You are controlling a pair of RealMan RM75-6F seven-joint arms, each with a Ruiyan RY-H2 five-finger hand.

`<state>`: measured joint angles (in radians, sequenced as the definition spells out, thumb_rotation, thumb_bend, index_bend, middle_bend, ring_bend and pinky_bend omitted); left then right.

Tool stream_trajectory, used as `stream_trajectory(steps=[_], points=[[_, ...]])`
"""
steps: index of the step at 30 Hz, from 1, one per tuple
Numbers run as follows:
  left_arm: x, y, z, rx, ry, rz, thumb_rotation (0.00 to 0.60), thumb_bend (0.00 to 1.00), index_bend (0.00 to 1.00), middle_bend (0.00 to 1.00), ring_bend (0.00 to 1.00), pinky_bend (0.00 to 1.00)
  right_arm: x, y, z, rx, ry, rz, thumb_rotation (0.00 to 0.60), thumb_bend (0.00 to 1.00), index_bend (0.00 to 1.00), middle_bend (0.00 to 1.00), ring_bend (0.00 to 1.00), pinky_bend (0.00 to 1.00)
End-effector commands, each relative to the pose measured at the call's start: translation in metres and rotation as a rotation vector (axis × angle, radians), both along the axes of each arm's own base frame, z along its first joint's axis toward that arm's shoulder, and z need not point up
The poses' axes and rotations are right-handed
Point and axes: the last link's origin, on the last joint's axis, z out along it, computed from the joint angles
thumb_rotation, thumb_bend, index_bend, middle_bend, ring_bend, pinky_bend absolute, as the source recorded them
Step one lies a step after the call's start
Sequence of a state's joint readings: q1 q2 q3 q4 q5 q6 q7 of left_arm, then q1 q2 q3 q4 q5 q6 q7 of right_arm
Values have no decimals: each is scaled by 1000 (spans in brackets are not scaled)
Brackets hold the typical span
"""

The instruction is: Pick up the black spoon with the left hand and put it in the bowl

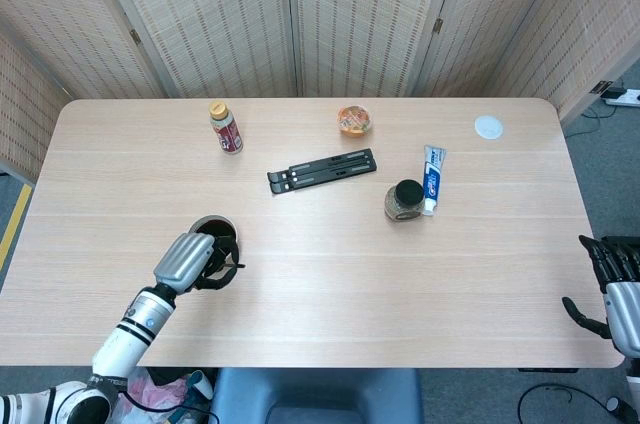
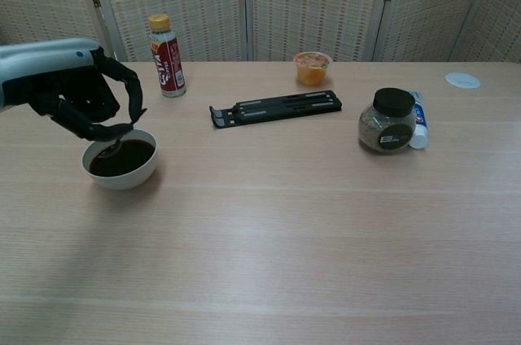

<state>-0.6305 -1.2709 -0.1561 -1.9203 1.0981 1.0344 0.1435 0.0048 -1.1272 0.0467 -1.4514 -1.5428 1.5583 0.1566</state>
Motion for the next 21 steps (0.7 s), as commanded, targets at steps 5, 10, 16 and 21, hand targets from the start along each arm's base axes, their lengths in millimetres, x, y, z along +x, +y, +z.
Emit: stream_trajectory(steps=[5, 10, 16, 21], points=[[-5, 24, -3, -2, -74, 36, 600, 590, 689, 945, 847, 1000, 1, 1, 5, -15, 4, 4, 600, 181, 0, 134, 126, 91], [-12, 40, -14, -17, -94, 90, 600, 594, 693, 949, 847, 1000, 3, -1, 10, -43, 6, 19, 600, 181, 0, 134, 126, 91], [-20, 53, -30, -28, -157, 164, 600, 599, 697, 952, 847, 1000, 4, -1, 12, -44, 14, 17, 600, 181, 0, 134, 126, 91], [-26, 60, -42, -49, -168, 197, 600, 599, 698, 952, 847, 1000, 4, 0, 11, -45, 9, 17, 600, 181, 0, 134, 126, 91]])
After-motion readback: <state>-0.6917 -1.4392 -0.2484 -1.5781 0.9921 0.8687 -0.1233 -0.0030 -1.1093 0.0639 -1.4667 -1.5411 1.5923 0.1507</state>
